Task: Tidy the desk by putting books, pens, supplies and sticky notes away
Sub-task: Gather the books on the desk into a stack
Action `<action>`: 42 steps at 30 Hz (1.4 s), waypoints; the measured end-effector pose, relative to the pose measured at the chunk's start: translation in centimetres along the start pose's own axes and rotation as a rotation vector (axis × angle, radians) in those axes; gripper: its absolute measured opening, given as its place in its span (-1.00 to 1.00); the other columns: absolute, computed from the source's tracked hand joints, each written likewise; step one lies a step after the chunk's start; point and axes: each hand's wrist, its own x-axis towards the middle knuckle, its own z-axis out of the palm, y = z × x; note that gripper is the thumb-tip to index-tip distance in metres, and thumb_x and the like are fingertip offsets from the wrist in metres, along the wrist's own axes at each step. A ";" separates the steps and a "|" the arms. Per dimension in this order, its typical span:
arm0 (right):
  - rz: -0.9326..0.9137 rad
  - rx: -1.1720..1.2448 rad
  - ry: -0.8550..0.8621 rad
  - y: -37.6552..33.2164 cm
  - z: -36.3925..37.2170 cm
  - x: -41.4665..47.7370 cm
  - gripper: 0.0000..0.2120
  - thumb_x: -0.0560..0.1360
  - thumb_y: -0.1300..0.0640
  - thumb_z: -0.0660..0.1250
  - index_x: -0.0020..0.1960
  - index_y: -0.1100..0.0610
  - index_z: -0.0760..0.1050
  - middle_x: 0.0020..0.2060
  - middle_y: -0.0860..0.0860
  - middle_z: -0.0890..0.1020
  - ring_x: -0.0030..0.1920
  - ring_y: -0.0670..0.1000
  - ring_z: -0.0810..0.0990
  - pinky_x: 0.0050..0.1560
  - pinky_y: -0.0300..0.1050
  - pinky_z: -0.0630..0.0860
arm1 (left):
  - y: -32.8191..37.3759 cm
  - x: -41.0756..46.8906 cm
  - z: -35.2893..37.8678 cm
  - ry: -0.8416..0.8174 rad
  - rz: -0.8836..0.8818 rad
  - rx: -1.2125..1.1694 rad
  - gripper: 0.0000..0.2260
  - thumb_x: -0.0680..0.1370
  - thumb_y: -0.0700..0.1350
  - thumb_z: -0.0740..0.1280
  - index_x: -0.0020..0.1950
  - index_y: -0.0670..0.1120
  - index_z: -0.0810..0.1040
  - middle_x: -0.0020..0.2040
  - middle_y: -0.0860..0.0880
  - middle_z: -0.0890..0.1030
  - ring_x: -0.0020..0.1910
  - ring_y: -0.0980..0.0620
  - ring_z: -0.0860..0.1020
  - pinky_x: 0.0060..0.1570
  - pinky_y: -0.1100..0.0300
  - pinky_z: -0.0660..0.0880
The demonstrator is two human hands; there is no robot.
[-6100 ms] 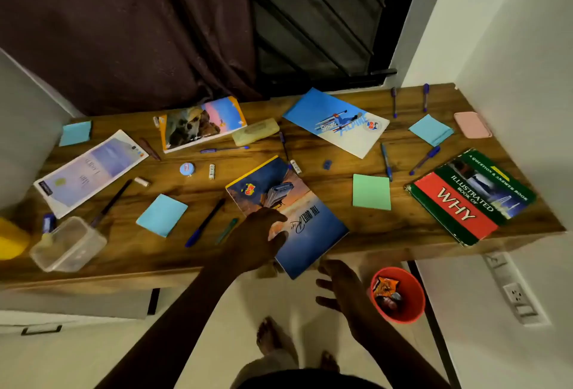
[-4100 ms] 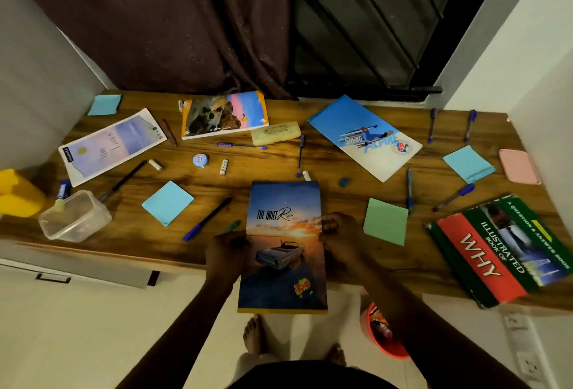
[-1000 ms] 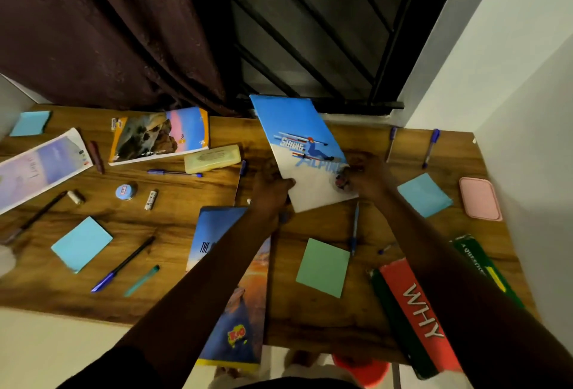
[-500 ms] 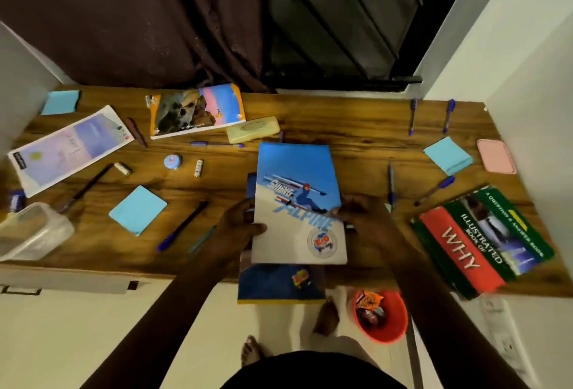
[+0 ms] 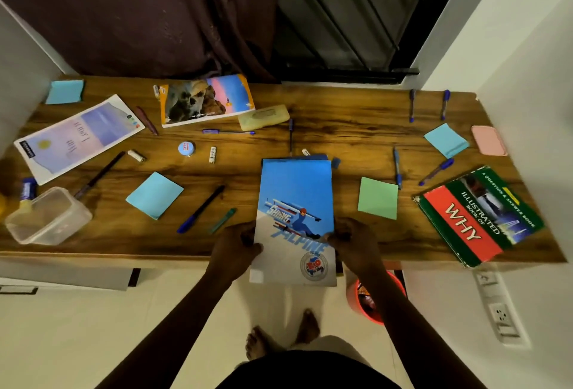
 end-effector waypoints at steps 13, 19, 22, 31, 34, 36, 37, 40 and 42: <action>-0.046 -0.161 0.007 0.0 -1.1 1.9 -0.71 0.49 0.09 0.53 0.18 0.07 0.59 0.06 0.00 0.74 -0.17 -0.18 0.63 -0.35 -0.46 0.46 | 0.6 1.0 0.9 0.045 -0.039 0.014 -0.65 0.49 -0.15 0.53 0.25 0.00 0.62 0.11 0.02 0.71 0.03 -0.04 0.68 -0.03 -0.10 0.69; -0.064 -0.205 -0.032 0.6 -1.5 2.8 -0.67 0.48 0.08 0.54 0.20 0.08 0.58 0.09 0.01 0.73 0.04 -0.06 0.69 -0.29 -0.58 0.40 | 2.0 0.7 1.2 0.113 -0.011 0.246 -0.69 0.52 -0.08 0.50 0.25 -0.06 0.60 0.16 0.00 0.69 0.05 -0.01 0.66 0.03 0.16 0.60; -0.108 -0.243 -0.023 0.8 -1.6 3.1 -0.66 0.45 0.03 0.54 0.19 0.03 0.58 0.08 0.00 0.72 0.04 -0.04 0.68 -0.25 -0.46 0.44 | 2.4 0.8 1.2 0.120 -0.040 0.321 -0.75 0.50 -0.05 0.51 0.13 -0.05 0.59 0.08 0.01 0.71 -0.09 0.04 0.65 -0.09 0.19 0.60; -0.360 -0.157 -0.027 -4.9 1.0 5.2 -0.67 0.52 0.07 0.50 0.25 0.09 0.56 0.14 0.02 0.62 0.09 0.00 0.61 -0.02 -0.17 0.48 | 4.0 1.6 -3.7 0.294 -0.033 0.292 -0.69 0.45 0.04 0.53 0.14 -0.01 0.64 -0.04 0.05 0.71 -0.08 0.07 0.66 0.03 0.16 0.59; -0.378 -0.079 -0.131 -8.1 3.1 5.9 -0.68 0.53 0.05 0.49 0.25 0.07 0.58 0.15 -0.05 0.62 0.08 -0.11 0.57 0.05 -0.24 0.45 | 4.3 1.7 -6.7 0.380 0.013 0.291 -0.71 0.50 0.04 0.49 0.18 -0.01 0.66 0.03 0.08 0.71 -0.03 0.08 0.65 0.04 0.19 0.54; -0.364 0.026 -0.214 -10.4 4.7 6.0 -0.68 0.53 0.04 0.49 0.25 0.05 0.58 0.17 -0.09 0.63 0.13 -0.12 0.59 0.11 -0.21 0.49 | 4.2 1.8 -9.2 0.424 -0.015 0.272 -0.78 0.51 0.06 0.47 0.10 0.00 0.68 0.02 0.10 0.70 -0.04 0.07 0.66 -0.02 0.19 0.55; -0.353 0.072 -0.249 -11.4 5.5 6.1 -0.69 0.53 0.04 0.49 0.25 0.04 0.59 0.17 -0.11 0.64 0.16 -0.12 0.59 0.15 -0.18 0.53 | 4.1 2.0 -10.3 0.447 -0.031 0.254 -0.79 0.50 0.07 0.46 0.07 0.01 0.69 0.00 0.12 0.71 -0.07 0.08 0.67 -0.03 0.18 0.57; -0.330 0.145 -0.336 -14.8 8.2 6.2 -0.67 0.52 0.05 0.50 0.26 0.03 0.59 0.16 -0.14 0.65 0.16 -0.16 0.59 0.19 -0.19 0.56 | 2.9 2.3 -14.1 0.481 -0.056 0.206 -0.82 0.48 0.07 0.48 0.01 0.04 0.67 -0.07 0.12 0.70 -0.18 0.14 0.66 -0.07 0.17 0.59; -0.321 0.160 -0.370 -16.8 10.1 6.5 -0.64 0.52 0.05 0.50 0.29 0.07 0.59 0.17 -0.12 0.65 0.17 -0.15 0.59 0.19 -0.23 0.53 | 2.2 2.7 -16.7 0.499 -0.031 0.183 -0.85 0.48 0.04 0.49 -0.01 0.04 0.67 -0.08 0.10 0.70 -0.19 0.13 0.67 -0.08 0.16 0.59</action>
